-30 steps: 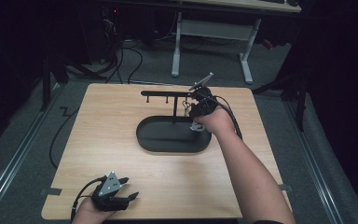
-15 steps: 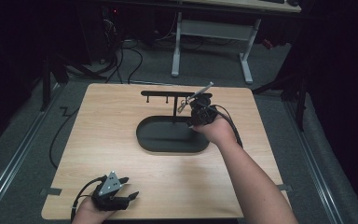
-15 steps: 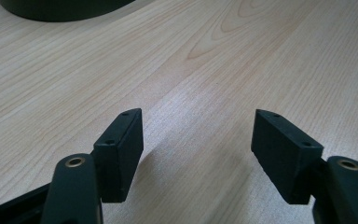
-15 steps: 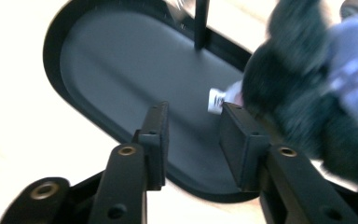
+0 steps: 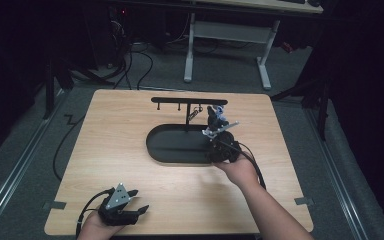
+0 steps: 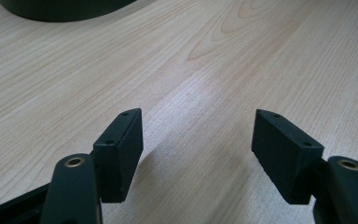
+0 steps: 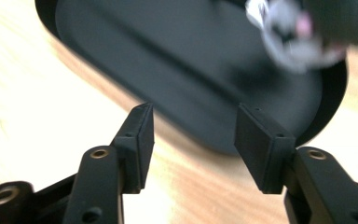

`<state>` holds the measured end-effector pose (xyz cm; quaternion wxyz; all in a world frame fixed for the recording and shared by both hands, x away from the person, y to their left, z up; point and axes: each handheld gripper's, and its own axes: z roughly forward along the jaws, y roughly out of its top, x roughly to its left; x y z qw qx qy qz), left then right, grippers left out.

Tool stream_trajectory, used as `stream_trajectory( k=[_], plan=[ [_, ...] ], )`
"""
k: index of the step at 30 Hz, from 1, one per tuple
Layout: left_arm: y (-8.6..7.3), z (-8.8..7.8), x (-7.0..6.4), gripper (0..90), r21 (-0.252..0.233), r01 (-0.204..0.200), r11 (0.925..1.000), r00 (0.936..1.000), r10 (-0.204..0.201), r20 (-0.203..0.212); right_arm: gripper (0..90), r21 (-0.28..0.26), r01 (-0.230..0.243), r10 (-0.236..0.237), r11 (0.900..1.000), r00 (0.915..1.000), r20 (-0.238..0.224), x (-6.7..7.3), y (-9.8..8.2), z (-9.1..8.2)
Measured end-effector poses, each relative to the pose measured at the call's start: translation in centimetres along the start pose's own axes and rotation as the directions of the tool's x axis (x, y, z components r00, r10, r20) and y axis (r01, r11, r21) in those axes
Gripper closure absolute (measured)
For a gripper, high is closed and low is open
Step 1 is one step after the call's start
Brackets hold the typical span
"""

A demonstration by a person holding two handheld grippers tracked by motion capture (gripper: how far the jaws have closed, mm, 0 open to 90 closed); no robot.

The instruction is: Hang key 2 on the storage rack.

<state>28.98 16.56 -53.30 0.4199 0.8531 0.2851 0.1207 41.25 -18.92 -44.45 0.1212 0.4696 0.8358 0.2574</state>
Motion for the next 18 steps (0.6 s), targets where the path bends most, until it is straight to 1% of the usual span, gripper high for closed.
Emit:
stream_trajectory(
  k=[3,5,6,7,8,9,10,11,12,13,14,15,16,18],
  plan=[
    [0.0,-0.1,0.1,34.4,0.0,0.004,1.0,1.0,-0.004,0.001,42.9,-0.029,0.003,-0.003,1.0,0.9999,0.01,0.2,-2.1,0.1],
    [0.0,-0.1,0.1,34.4,-0.002,0.007,1.0,1.0,-0.007,0.0,41.1,-0.059,0.0,0.0,0.998,1.0,0.008,0.2,-3.6,0.1],
    [0.0,-0.1,0.1,34.4,-0.003,0.01,0.9999,0.9999,-0.01,0.001,41.1,-0.059,0.0,0.0,0.998,1.0,0.008,0.2,-3.6,0.1],
    [0.0,-0.1,0.2,34.4,-0.005,0.013,0.9999,0.9999,-0.013,0.002,40.5,-0.075,0.001,-0.001,0.997,1.0,0.009,0.2,-4.4,0.1],
    [0.0,-0.1,0.2,34.4,-0.006,0.017,0.9998,0.9999,-0.017,0.002,40.0,-0.106,0.0,0.0,0.994,1.0,0.007,0.3,-6.2,0.1],
    [0.0,-0.1,0.2,34.4,-0.008,0.02,0.9998,0.9998,-0.02,0.003,39.6,-0.116,0.001,-0.001,0.993,1.0,-0.002,0.3,-6.8,0.1],
    [0.0,-0.1,0.3,34.4,-0.009,0.023,0.9997,0.9997,-0.023,0.003,38.4,-0.139,0.005,-0.005,0.99,1.0,-0.002,0.3,-7.6,0.1],
    [0.0,-0.1,0.3,34.4,-0.009,0.023,0.9997,0.9997,-0.023,0.003,38.4,-0.139,0.005,-0.005,0.99,1.0,-0.002,0.3,-7.6,0.1],
    [-0.1,-0.2,0.3,34.4,-0.015,0.029,0.9995,0.9996,-0.029,0.002,37.0,-0.177,0.018,-0.017,0.984,0.9998,0.008,0.4,-9.1,-0.2],
    [-0.1,-0.2,0.3,34.4,-0.017,0.031,0.9994,0.9995,-0.031,0.004,35.8,-0.202,0.016,-0.014,0.979,0.9999,0.009,0.4,-9.8,-0.3],
    [-0.1,-0.2,0.3,34.4,-0.017,0.031,0.9994,0.9995,-0.031,0.004,35.8,-0.202,0.016,-0.014,0.979,0.9999,0.009,0.4,-9.8,-0.3],
    [-0.1,-0.3,0.4,34.4,-0.024,0.039,0.999,0.9992,-0.039,0.005,33.4,-0.243,0.017,-0.011,0.97,0.9996,0.027,0.5,-11.2,-0.6],
    [-0.1,-0.3,0.4,34.4,-0.024,0.039,0.999,0.9992,-0.039,0.005,32.7,-0.265,0.022,-0.014,0.964,0.9994,0.033,0.6,-11.8,-0.9],
    [-0.2,-0.4,0.6,34.4,-0.035,0.055,0.9979,0.9985,-0.055,0.01,30.3,-0.306,0.025,-0.011,0.952,0.9989,0.045,0.8,-13.1,-1.3]
  ],
)
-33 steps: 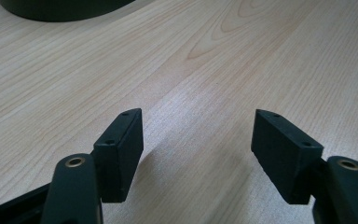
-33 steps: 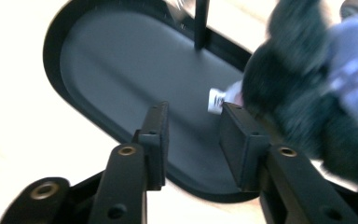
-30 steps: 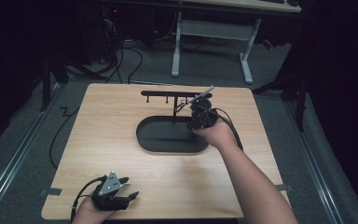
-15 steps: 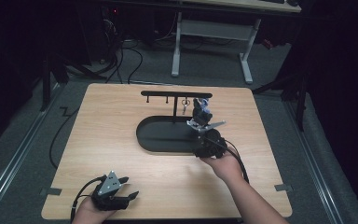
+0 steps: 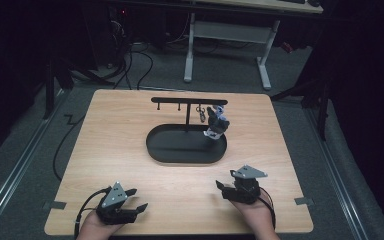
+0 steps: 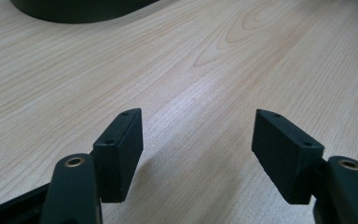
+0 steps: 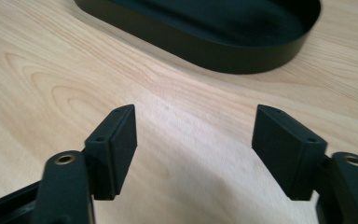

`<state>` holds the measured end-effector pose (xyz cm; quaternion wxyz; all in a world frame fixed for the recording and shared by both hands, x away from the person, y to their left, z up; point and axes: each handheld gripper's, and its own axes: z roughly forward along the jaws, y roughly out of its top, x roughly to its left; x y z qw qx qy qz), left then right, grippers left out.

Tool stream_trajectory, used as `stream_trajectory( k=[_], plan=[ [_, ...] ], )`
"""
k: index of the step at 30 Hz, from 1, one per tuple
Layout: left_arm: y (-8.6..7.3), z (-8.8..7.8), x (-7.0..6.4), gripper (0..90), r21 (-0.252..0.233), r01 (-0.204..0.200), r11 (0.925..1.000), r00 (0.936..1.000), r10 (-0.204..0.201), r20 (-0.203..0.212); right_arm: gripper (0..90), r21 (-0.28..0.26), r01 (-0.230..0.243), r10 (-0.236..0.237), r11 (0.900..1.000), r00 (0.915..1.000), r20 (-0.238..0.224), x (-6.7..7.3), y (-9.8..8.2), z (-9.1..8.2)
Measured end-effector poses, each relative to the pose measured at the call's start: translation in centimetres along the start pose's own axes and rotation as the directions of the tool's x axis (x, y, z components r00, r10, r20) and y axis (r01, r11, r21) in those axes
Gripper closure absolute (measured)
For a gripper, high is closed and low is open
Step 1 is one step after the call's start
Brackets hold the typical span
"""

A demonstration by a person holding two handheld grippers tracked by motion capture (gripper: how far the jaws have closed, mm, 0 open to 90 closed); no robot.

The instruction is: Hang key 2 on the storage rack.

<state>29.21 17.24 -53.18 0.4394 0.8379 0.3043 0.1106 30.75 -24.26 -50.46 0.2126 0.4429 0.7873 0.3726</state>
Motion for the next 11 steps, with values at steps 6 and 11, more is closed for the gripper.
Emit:
stream_trajectory(
  k=[6,11],
  plan=[
    [0.0,-0.3,0.3,34.6,-0.036,0.042,0.9985,0.9989,-0.041,0.02,22.0,-0.017,-0.045,0.044,0.999,0.9984,-0.035,-1.2,-2.9,-1.9],
    [0.1,-0.3,0.2,34.7,-0.043,0.039,0.9983,0.9992,-0.039,0.0,20.6,-0.019,-0.087,0.087,0.996,0.9961,-0.019,-1.9,-3.3,-1.4]
  ],
)
